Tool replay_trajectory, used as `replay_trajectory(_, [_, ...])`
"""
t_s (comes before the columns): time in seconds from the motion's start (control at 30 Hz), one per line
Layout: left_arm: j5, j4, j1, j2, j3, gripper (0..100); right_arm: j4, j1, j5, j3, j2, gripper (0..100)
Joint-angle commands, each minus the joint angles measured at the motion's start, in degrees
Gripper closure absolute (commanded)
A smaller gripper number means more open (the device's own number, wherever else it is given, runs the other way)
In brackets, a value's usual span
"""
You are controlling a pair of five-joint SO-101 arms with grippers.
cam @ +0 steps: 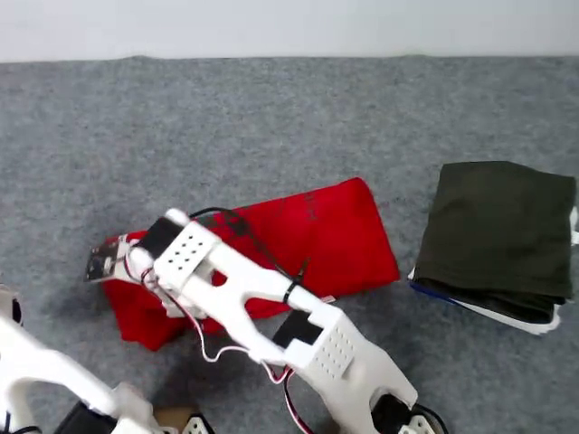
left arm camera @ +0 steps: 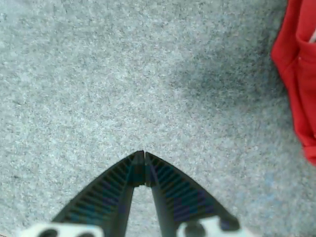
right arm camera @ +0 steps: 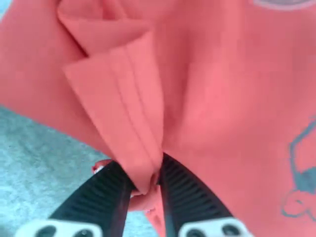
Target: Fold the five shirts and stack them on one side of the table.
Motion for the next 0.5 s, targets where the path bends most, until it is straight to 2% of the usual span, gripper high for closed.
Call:
replay_trajectory(0.0, [-0.53,0.53,0.18,-1.85,-2.24,99,0.04,2.59,0.35,-5.54,-1.8,95.4])
replay_trajectory(0.27, [-0.53,0.53,0.18,-1.85,-2.24,99,-1.98,7.43,-2.02,-9.67,2.51,75.6])
replay_trajectory(0.47, [-0.53,0.53,0.18,-1.85,-2.15,99,-7.08,11.56,-2.99,-11.25,5.85,73.4])
